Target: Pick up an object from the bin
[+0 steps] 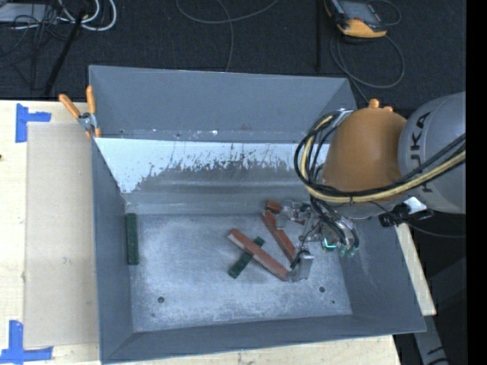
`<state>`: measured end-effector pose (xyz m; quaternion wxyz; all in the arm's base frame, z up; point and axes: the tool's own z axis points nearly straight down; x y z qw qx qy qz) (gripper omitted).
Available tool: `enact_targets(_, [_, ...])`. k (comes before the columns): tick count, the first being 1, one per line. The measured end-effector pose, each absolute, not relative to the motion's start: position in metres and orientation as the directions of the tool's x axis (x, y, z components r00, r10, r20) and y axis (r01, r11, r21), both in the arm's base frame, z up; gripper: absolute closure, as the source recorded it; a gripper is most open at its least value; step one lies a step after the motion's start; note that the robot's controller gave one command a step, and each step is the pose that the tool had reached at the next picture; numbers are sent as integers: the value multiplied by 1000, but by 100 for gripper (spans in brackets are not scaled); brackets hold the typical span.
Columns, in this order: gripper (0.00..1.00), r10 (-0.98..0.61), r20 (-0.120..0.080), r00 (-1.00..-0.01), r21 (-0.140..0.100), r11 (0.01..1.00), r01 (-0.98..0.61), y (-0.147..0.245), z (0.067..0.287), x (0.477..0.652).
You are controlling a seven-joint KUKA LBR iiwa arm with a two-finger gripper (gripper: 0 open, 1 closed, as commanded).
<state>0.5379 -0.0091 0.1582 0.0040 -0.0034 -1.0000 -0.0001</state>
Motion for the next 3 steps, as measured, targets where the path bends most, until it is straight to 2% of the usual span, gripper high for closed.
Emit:
enact_targets(1, [0, 110, 6, -994, 2, 994, 110, 51, 129, 518])
enact_targets(2, [0, 69, 1, -998, -1, 998, 69, 45, 66, 564])
enact_targets(3, [100, 68, 0, -998, -1, 998, 68, 45, 70, 564])
